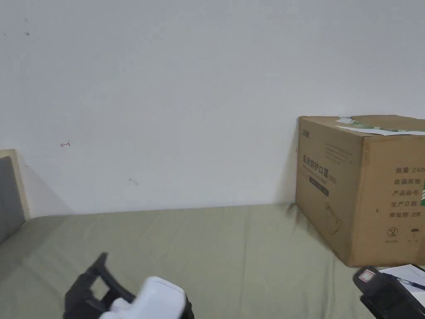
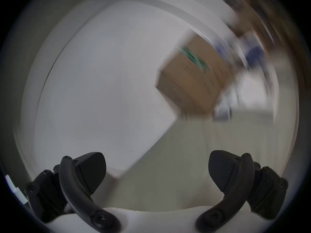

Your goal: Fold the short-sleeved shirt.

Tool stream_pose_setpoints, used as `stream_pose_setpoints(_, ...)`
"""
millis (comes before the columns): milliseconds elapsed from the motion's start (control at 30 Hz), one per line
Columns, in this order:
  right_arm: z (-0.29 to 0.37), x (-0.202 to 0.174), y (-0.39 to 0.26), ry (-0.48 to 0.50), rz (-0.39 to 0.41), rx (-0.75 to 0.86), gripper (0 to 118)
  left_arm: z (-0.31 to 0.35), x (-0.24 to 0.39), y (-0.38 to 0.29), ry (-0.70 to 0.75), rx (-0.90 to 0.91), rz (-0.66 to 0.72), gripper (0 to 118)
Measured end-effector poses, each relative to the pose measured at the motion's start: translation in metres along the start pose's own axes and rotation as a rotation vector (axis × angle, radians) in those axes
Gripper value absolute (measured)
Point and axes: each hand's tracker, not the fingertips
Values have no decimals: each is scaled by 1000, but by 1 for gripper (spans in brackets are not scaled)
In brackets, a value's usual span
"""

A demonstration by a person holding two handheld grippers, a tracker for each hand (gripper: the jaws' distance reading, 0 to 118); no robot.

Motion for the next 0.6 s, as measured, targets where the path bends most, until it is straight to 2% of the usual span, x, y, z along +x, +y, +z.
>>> stream_pose_setpoints(33, 4, -21, 0, -6, 224, 77, 118, -1, -12, 1, -36, -30, 181, 118)
stream_pose_setpoints(100, 13, -48, -10, -39, 566, 225, 118, 2, -30, -6, -59, 3, 449, 118)
stream_pose_setpoints(133, 17, -57, -16, -53, 687, 287, 118, 5, -34, -10, -41, 41, 511, 118)
stream_pose_setpoints(167, 16, -60, -24, -63, 760, 335, 118, 8, -36, -15, -2, 92, 545, 118)
stream_pose_setpoints(200, 17, -63, -30, -56, 797, 351, 118, 12, -33, -18, 62, 121, 494, 118)
stream_pose_setpoints(267, 19, -67, -37, -35, 775, 313, 118, 16, -28, -19, 119, 135, 414, 118)
stream_pose_setpoints(367, 18, -60, -41, 13, 693, 207, 118, 19, -30, -22, 63, 140, 404, 118)
stream_pose_setpoints(600, 14, -47, -40, -41, 597, 160, 118, 12, -25, -22, 8, 96, 370, 118)
